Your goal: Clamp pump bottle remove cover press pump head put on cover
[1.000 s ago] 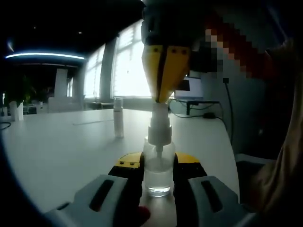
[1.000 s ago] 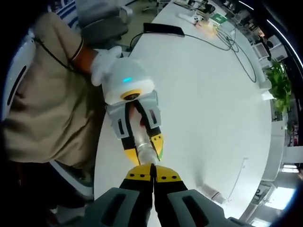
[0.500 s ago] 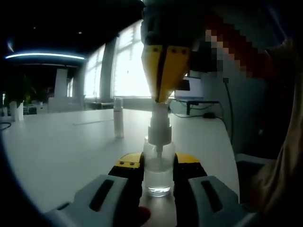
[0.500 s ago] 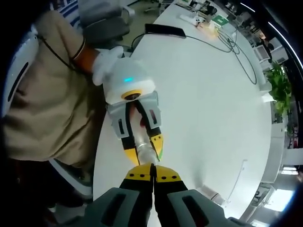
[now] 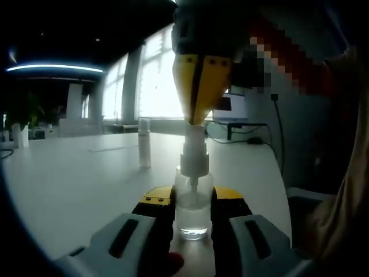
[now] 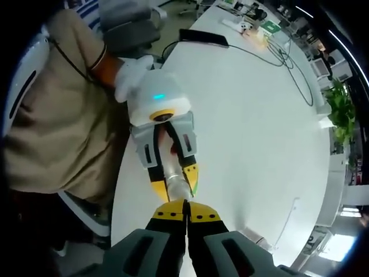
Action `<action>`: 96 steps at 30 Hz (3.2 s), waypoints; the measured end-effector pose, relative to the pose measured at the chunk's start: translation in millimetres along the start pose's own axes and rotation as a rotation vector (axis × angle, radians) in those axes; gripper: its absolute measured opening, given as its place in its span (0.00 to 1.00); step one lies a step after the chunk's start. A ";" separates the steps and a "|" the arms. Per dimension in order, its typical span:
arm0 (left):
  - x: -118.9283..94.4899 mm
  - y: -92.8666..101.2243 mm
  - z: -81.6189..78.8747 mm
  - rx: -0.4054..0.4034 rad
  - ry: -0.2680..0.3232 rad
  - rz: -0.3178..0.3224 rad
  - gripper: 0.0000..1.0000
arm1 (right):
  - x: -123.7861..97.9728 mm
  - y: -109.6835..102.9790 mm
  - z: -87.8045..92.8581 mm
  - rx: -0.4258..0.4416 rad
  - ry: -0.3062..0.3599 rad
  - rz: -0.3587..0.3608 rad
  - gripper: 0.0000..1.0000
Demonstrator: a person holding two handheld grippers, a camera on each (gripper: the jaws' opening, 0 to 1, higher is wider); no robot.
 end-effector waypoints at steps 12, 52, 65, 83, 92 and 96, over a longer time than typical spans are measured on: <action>0.2 0.4 0.3 -0.001 -0.002 0.000 0.15 | -0.6 -0.6 1.0 -0.001 0.011 0.011 0.00; 0.5 1.5 0.0 0.009 -0.004 0.000 0.15 | 2.6 -1.8 0.7 -0.002 -0.011 -0.012 0.00; 0.2 0.7 0.1 0.013 -0.005 -0.001 0.15 | 6.3 1.0 -0.9 -0.002 -0.029 -0.039 0.00; 0.5 1.4 0.7 0.012 -0.006 -0.001 0.15 | 7.3 -1.7 -2.0 0.003 -0.040 -0.035 0.00; 0.4 0.3 0.9 0.010 -0.005 0.001 0.15 | 6.9 -1.7 -0.2 0.006 -0.024 -0.025 0.00; 0.6 0.1 0.9 0.009 -0.006 0.001 0.15 | 2.6 0.4 1.9 0.012 -0.008 -0.022 0.00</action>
Point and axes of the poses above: the point that each gripper's makers call its tool centre point, and the gripper's own axes: x roughly forward along the fingers, y roughly to its right, z roughly out of its underside, the point moved 10 cm from there along -x, roughly backward along the fingers
